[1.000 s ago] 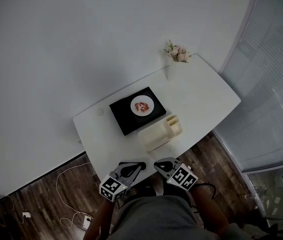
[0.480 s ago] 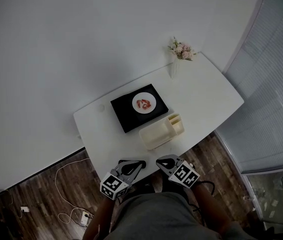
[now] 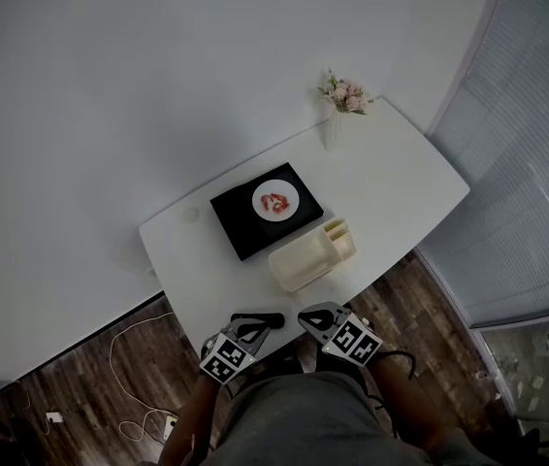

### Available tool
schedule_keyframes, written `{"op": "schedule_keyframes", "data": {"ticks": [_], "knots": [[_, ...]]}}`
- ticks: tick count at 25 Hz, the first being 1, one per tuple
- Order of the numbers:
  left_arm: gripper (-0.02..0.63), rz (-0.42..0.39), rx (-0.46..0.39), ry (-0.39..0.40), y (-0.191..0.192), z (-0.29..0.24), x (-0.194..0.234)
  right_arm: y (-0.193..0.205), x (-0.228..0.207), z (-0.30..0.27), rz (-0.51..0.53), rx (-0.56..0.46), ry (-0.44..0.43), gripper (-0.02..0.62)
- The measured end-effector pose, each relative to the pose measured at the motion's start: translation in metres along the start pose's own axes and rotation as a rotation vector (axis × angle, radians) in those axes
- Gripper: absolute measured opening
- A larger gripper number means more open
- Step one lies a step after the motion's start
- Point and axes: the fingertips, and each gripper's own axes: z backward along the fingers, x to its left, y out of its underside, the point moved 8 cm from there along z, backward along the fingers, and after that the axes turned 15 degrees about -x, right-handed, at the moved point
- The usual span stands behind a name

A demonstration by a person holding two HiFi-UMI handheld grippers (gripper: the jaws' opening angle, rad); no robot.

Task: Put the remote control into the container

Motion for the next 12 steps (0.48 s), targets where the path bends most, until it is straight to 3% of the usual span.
{"op": "schedule_keyframes", "data": {"ticks": [6,12], "knots": [[0.055,-0.051,0.170,0.047,0.022,-0.007,0.005,0.009,0.001,0.002,-0.018,0.021,0.005,0.015],[0.184,-0.146,0.307,0.082,0.040,-0.018,0.010,0.022,0.000,0.008,-0.048,0.040,0.024,0.015]]}}
